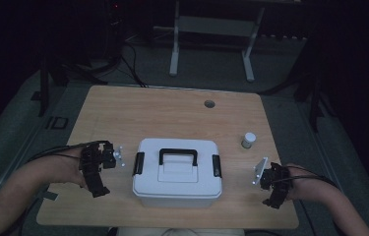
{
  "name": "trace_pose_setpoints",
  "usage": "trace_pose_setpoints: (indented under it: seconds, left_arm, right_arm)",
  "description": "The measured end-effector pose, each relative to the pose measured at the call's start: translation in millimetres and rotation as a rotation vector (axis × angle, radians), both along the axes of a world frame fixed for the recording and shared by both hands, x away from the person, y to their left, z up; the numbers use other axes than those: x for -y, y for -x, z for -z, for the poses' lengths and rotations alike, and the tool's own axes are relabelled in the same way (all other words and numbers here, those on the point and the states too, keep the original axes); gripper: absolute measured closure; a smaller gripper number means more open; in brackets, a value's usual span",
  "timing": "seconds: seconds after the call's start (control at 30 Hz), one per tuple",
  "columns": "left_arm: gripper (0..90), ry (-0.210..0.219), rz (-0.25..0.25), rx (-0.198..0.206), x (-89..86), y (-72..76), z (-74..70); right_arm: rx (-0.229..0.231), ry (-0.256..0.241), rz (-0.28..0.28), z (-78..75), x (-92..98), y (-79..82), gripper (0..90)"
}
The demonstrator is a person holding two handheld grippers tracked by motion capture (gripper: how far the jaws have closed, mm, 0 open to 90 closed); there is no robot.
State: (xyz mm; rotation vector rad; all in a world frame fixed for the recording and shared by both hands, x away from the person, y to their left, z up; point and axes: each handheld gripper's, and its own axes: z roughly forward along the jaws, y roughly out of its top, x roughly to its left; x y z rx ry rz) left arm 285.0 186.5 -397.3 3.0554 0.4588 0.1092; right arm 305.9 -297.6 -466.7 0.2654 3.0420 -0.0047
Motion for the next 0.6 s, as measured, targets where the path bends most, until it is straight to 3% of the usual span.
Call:
trace_pose_setpoints:
  seconds: [0.27, 0.6]
  left_arm:
    - [4.7, 0.026, 0.085, 0.016, 32.0, -6.4, -25.2]
    - [4.7, 0.025, 0.147, 0.044, 62.2, -19.9, -36.0]
  right_arm:
    - [-0.010, -0.006, -0.005, -1.8, -2.2, 1.5, 13.8]
    - [-0.015, -0.008, -0.020, -2.9, -2.9, 3.3, 14.5]
